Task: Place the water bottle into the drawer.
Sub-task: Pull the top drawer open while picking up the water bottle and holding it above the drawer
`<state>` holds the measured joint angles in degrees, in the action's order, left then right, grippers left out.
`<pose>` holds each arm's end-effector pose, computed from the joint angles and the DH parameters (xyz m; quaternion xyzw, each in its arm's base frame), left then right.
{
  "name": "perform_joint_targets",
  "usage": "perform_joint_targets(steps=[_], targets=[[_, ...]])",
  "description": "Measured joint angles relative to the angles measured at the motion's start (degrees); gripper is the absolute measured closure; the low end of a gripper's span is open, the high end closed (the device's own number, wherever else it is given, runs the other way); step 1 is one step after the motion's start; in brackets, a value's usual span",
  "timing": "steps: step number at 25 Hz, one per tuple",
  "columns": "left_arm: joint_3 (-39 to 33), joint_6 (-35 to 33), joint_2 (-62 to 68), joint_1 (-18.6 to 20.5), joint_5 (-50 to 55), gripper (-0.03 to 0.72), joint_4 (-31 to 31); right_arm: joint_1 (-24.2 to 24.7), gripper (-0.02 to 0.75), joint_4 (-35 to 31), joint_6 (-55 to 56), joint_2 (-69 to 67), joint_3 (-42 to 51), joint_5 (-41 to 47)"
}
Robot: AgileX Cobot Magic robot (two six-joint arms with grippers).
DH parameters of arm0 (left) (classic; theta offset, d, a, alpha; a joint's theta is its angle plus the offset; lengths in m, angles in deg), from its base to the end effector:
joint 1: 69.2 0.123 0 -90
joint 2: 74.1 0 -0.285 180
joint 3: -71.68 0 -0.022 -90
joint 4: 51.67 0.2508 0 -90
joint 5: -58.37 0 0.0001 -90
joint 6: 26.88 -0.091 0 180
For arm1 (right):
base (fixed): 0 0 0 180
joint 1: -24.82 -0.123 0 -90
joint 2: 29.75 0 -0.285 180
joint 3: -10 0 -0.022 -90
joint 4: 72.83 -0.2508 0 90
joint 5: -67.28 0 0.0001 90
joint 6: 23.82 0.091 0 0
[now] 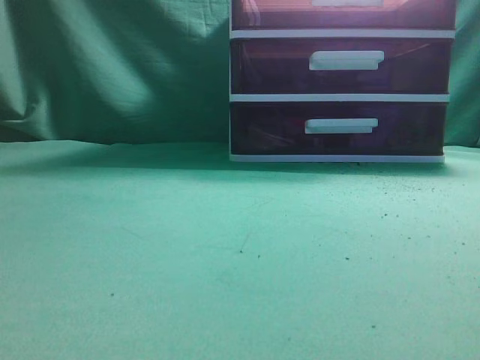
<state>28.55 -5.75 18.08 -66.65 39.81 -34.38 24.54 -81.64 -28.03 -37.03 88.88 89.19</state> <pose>0.2833 0.0040 0.2030 -0.0294 0.8540 -0.0502 0.5171 0.0525 0.0055 0.1699 0.0092 0.8080 0.0449 0.5874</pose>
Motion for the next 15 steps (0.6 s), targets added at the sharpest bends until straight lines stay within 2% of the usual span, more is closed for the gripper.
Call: perform_joint_targets(steps=[3, 4, 5, 6, 9, 15], targets=[[0.0, 0.53, 0.25, 0.0, -0.36, 0.413, 1.65, 0.0, 0.738, 0.0, 0.0, 0.0, 0.0, 0.0], [0.0, 1.32, 0.25, 0.0, -0.37, 0.398, 2.95, 0.0, 0.738, 0.0, 0.0, 0.0, 0.0, 0.0], [0.0, 3.13, 0.25, 0.0, -0.45, 0.452, 4.5, 0.0, 0.738, 0.0, 0.0, 0.0, 0.0, 0.0], [0.0, 5.71, -0.03, 0.0, -0.45, 0.447, 7.06, 0.0, 0.738, 0.0, 0.0, 0.0, 0.0, 0.0], [0.0, 17.02, -2.8, 0.0, 0.54, 0.447, 20.46, 0.0, 0.738, 0.0, 0.0, 0.0, 0.0, 0.0], [0.31, 50.59, -12.42, 0.0, -3.91, 0.447, 57.36, 0.0, 0.738, 0.0, 0.0, 0.0, 0.0, 0.0]])
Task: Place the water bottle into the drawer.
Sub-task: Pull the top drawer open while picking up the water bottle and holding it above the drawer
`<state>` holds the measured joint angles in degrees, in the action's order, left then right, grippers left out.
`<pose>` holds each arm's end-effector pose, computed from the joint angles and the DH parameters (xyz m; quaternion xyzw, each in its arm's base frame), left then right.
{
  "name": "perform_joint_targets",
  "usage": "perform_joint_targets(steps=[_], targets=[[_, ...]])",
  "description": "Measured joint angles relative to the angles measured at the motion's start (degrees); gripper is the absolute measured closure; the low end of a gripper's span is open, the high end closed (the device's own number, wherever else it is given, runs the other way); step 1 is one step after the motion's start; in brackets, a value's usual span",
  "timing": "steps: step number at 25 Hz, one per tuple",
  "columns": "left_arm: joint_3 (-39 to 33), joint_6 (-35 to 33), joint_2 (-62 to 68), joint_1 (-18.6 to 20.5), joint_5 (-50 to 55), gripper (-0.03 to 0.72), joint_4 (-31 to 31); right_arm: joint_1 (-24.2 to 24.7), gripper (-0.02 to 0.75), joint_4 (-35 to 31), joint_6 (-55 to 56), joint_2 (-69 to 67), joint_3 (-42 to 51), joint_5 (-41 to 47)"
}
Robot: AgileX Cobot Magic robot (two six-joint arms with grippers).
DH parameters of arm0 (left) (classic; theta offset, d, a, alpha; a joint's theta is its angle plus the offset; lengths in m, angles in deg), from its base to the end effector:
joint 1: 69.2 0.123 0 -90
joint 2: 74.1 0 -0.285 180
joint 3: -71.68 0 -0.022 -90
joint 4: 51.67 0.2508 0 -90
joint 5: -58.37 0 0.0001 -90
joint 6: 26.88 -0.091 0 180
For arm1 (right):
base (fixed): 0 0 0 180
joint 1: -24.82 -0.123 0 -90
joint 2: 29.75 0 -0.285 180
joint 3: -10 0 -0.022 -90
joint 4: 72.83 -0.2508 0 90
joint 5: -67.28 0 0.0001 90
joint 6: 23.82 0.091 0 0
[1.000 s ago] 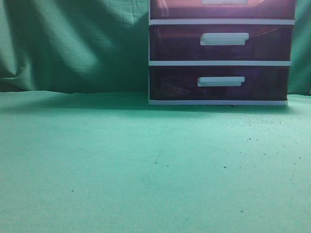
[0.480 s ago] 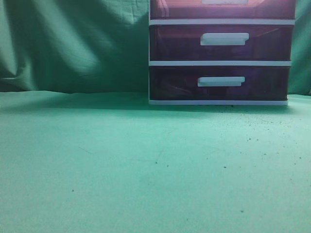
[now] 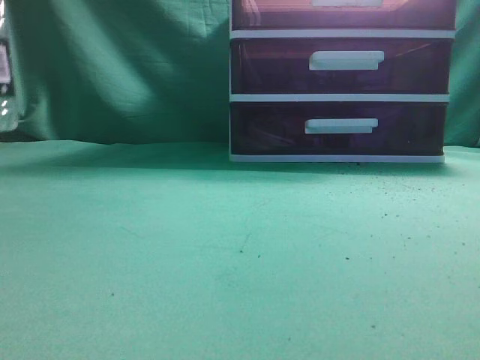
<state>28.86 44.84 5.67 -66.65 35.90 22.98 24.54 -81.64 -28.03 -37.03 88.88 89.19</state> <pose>0.2496 -0.0224 0.2493 0.0930 0.8352 -0.1399 0.5236 0.0525 0.0055 0.1699 0.0092 0.8080 0.0449 0.5874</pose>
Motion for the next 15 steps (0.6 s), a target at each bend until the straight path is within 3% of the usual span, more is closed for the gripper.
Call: perform_joint_targets(steps=[3, 5, 9, 13, 15], targets=[[3.52, 16.82, -3.61, -0.88, -5.01, 0.447, 18.11, 0.0, 0.738, 0.0, 0.0, 0.0, 0.0, 0.0], [7.22, 26.17, -5.28, -2.58, -9.4, 0.447, 25.56, 0.0, 0.738, 0.0, 0.0, 0.0, 0.0, -0.23], [12.6, 32.22, -8.22, -6.41, -14.57, 0.447, 28.94, 0.0, 0.738, -4.49, 1.78, 0.0, 0.0, -6.41], [15.55, 34.49, -11.49, -10.01, -16.11, 0.447, 28.94, 0.0, 0.738, -11.02, 3.88, 0.0, 0.0, -24.02], [16.22, 35.44, -13.01, -11.8, -17.02, 0.447, 28.94, 0.04, 0.738, -11.37, 3.34, 0.0, -2.48, -25.16]])
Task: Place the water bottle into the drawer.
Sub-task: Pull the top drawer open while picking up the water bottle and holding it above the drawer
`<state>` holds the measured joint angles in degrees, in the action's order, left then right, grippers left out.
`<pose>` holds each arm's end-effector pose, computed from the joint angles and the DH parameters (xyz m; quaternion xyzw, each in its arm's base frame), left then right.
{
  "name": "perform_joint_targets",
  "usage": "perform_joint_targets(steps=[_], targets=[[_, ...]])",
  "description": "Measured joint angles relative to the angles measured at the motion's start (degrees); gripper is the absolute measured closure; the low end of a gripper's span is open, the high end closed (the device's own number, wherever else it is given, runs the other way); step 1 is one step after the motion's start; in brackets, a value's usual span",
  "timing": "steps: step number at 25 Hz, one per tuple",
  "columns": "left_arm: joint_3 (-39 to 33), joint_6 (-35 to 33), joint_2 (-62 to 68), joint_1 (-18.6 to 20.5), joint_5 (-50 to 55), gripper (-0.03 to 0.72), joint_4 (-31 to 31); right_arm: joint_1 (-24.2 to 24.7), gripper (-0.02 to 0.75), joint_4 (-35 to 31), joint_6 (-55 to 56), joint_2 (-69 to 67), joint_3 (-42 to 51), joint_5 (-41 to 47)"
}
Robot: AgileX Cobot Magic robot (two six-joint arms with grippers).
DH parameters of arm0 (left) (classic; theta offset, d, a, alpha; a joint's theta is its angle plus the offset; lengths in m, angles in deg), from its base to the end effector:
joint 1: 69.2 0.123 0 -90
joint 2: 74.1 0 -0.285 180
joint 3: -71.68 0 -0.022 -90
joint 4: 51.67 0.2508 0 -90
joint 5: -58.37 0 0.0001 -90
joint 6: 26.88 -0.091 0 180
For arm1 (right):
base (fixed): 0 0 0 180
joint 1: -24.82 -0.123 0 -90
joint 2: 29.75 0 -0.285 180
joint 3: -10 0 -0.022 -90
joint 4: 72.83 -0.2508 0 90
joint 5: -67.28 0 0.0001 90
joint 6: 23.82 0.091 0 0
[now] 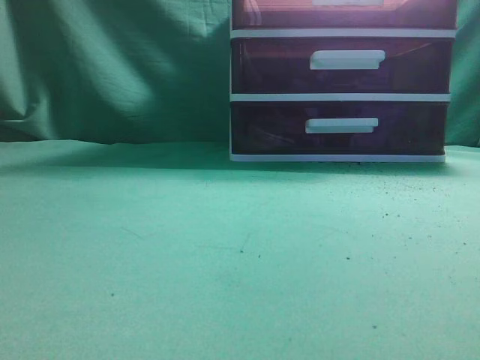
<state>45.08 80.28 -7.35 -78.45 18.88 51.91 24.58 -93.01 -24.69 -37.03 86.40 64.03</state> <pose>0.1968 -0.0890 0.3745 0.2616 0.7271 -0.3031 0.5577 0.0539 -0.0015 0.2233 0.1144 0.6368 0.1230 0.7525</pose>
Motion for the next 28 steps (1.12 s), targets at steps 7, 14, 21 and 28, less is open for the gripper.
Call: perform_joint_targets(steps=[7, 14, 21, 28], targets=[[0.76, 2.1, -1.44, -3.11, 0.07, 0.447, 0.0, 0.0, 0.738, 4.18, -11.29, -10.61, -21.41, 11.59], [0.76, 2.36, -1.44, -3.11, 2.42, 0.447, 0.0, 0.0, 0.738, 4.75, -33.64, -29.66, -30.07, 11.87], [0.76, 2.46, -1.44, -3.11, 6.11, 0.447, 0.0, -8.12, 0.738, 5.95, -65.91, -50.86, -36.73, -3.44], [0.76, 2.46, 1.16, -3.11, 6.56, 0.447, 0.0, -13.05, 0.522, 6.1, -80.68, -73.63, -44.24, -19.07]])
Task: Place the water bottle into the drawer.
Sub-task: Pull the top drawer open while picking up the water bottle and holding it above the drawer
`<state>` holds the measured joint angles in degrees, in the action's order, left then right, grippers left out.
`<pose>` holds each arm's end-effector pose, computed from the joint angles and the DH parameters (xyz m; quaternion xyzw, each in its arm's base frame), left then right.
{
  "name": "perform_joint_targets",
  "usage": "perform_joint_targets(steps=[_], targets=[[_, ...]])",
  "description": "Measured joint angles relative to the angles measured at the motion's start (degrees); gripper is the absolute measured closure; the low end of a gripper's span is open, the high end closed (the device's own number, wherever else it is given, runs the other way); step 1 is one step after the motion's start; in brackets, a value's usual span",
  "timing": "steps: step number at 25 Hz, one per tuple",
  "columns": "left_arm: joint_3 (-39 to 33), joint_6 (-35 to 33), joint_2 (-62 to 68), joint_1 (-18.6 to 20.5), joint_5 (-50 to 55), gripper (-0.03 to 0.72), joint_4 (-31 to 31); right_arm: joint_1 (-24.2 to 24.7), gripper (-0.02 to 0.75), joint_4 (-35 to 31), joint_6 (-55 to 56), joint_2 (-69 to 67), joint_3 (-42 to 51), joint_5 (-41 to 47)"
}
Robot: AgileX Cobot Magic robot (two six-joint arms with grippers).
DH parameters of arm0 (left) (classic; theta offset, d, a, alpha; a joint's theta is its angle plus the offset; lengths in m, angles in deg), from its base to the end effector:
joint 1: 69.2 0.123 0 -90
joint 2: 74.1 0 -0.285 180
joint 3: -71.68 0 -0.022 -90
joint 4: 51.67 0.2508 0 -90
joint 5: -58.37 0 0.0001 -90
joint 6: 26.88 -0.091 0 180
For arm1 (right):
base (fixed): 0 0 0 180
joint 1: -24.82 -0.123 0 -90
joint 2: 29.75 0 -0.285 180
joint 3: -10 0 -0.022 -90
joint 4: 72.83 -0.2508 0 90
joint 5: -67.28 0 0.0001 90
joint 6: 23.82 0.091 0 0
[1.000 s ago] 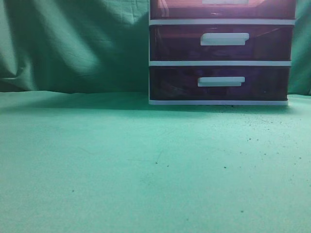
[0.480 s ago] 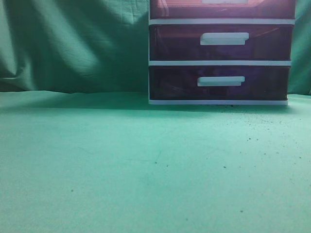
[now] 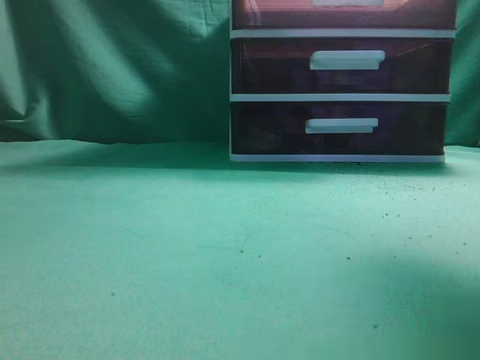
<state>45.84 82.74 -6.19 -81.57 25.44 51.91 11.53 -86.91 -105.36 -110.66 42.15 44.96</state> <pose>0.2046 -0.0940 0.3761 0.2292 0.7339 -0.2956 0.5670 0.2792 0.0573 0.3242 -0.4433 0.5614 -0.3526 0.6033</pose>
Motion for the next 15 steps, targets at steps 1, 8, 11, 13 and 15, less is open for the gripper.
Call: perform_joint_targets(steps=[1, 8, 11, 13, 15], targets=[[0.0, 0.0, 0.24, 0.0, 0.04, 0.447, 0.0, 0.0, 0.484, 0.0, -1.19, -2.72, -1.57, -0.46], [0.0, 0.0, 3.21, 0.0, 0.6, 0.447, 0.0, 0.0, 0.45, 3.86, -4.84, -18.34, -11.95, -1.0], [0.0, 0.0, 4.04, 0.0, 0.6, 0.447, 0.0, 0.0, 0.425, 7.37, -5.0, -22.04, -15.53, -1.0], [0.0, 0.0, 4.52, 0.0, 0.64, 0.447, 0.0, 0.0, 0.425, 9.12, -5.11, -23.79, -17.73, -1.09], [0.0, 0.0, 4.88, 0.0, 0.64, 0.447, 0.0, 0.0, 0.425, 9.76, -5.11, -25.43, -19.84, -1.09]])
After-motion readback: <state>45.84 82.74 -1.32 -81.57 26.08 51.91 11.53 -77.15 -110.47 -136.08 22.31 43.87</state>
